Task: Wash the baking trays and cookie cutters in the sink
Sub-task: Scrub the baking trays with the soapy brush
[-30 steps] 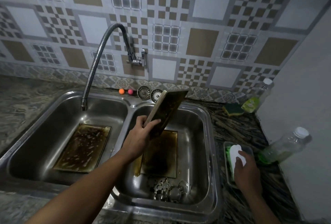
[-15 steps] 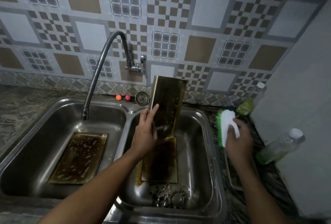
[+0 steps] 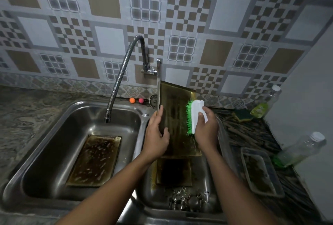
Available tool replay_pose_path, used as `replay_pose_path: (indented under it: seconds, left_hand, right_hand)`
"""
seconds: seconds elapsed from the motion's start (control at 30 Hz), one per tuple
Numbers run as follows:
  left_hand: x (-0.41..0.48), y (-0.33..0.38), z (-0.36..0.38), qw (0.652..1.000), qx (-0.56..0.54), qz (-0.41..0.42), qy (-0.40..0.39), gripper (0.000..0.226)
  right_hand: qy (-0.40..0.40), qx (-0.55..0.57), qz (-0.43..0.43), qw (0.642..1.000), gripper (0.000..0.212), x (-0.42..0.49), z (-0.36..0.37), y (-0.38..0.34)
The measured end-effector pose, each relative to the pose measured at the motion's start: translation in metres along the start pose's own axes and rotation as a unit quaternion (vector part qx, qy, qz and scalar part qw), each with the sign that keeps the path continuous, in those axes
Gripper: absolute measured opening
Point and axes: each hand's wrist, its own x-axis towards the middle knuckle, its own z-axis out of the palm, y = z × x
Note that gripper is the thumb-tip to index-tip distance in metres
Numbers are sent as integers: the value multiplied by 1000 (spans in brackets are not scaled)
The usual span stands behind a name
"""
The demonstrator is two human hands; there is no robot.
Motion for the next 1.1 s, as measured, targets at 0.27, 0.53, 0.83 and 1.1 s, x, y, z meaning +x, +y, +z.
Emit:
replay_pose_path:
  seconds: [0.27,0.53,0.83,1.1]
  left_hand:
    - [-15,-7,-17,997,-69,0,-43,76]
    - [9,-8,-21,996,-77,-43,10,61]
    - [-3,-12,-7,988,-130,-52,-68,78]
    - [21,-20,-16,990,-126,-50,-39,93]
  right_hand:
    - [-24,19,-1,1000,35,0,38,-30]
    - [-84,43,-64,993,31,-32,34,-10]
    - [-27,15,13,999,34,28,34,-17]
    - [-169,57,-59,982,29,-2,50,-26]
